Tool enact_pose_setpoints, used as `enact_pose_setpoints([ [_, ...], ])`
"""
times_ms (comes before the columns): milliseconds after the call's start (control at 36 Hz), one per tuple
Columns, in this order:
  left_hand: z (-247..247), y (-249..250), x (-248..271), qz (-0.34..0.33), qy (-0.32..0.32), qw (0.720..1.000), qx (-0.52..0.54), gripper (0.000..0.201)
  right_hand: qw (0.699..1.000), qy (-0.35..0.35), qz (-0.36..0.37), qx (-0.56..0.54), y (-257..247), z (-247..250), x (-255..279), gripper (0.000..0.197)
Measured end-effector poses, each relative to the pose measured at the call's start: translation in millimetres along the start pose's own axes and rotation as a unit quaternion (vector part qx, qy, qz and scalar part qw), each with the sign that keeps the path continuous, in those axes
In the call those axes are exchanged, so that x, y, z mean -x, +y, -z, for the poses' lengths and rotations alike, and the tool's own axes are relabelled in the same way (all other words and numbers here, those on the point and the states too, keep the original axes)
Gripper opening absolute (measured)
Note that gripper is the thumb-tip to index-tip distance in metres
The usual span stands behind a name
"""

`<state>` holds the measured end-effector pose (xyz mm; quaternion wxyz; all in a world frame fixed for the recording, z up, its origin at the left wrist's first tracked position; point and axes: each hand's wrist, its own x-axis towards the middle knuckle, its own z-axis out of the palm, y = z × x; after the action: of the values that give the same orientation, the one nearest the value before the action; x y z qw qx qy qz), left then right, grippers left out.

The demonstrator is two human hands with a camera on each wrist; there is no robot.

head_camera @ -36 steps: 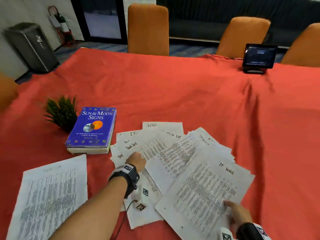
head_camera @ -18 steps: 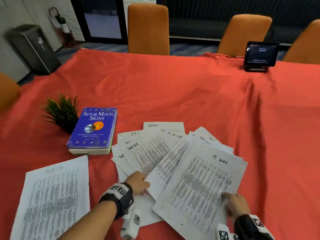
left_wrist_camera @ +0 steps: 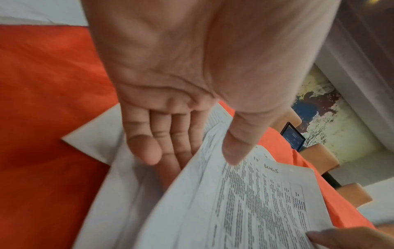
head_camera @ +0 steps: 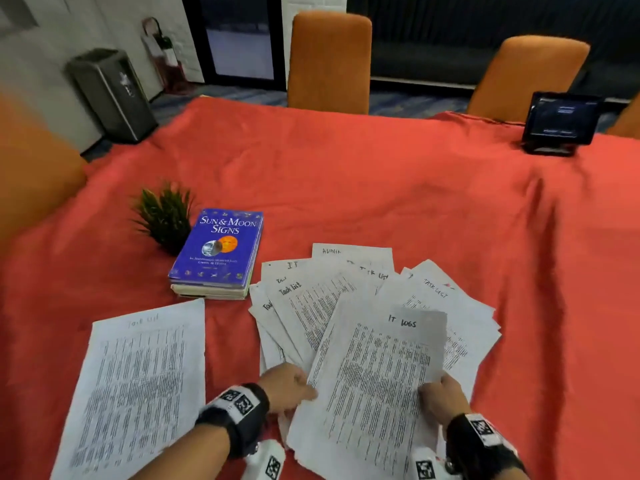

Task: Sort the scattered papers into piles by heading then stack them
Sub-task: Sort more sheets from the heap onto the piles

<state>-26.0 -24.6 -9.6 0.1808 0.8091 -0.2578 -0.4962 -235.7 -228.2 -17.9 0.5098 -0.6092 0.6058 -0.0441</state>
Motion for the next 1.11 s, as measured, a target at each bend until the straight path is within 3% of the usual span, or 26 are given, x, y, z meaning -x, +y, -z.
enact_pose_setpoints([
  [56,-2.1,8.3,-6.9,-0.011,0.038,0.999,0.006,0.029,1.000,0.006,0.010,-0.004,-4.5,-3.4,1.6,0.021],
  [167,-12.7,24.3,-18.3,-0.027,0.043,0.998,0.043,0.039,1.000,-0.002,0.003,0.000,-6.6,-11.1,0.6,0.014],
  [278,-17.3,38.0,-12.3,-0.042,0.076,0.995,0.055,0.030,1.000,-0.002,-0.010,-0.013,-7.3,-12.3,-0.4,0.019],
  [361,-13.7,35.8,-7.7,-0.099,0.088,0.985,0.108,0.028,0.998,0.019,-0.018,-0.059,-14.0,-4.1,-1.5,0.034],
  [472,-1.3,34.0,9.2,-0.165,0.089,0.959,0.213,0.033,0.975,0.001,0.015,-0.220,-40.9,5.8,3.5,0.060],
  [500,2.2,34.9,13.5,-0.172,0.095,0.952,0.234,0.036,0.966,-0.009,0.033,-0.257,-50.8,7.5,7.0,0.061],
  [611,18.0,43.3,29.2,-0.210,0.175,0.921,0.278,0.043,0.933,-0.029,0.161,-0.320,-100.3,13.8,36.4,0.021],
  [750,46.6,67.7,59.8,-0.293,0.299,0.833,0.361,0.048,0.873,-0.044,0.329,-0.358,-150.5,15.6,76.3,0.024],
  [861,61.0,77.5,79.6,-0.337,0.348,0.771,0.414,0.048,0.840,-0.053,0.408,-0.354,-163.6,12.1,95.2,0.032],
  [1028,60.3,61.4,73.5,-0.257,0.375,0.783,0.425,0.084,0.847,-0.072,0.433,-0.301,-156.5,-3.4,100.8,0.029],
  [1111,58.5,58.9,74.3,-0.256,0.389,0.779,0.421,0.080,0.856,-0.076,0.420,-0.291,-153.1,-8.2,102.6,0.033],
])
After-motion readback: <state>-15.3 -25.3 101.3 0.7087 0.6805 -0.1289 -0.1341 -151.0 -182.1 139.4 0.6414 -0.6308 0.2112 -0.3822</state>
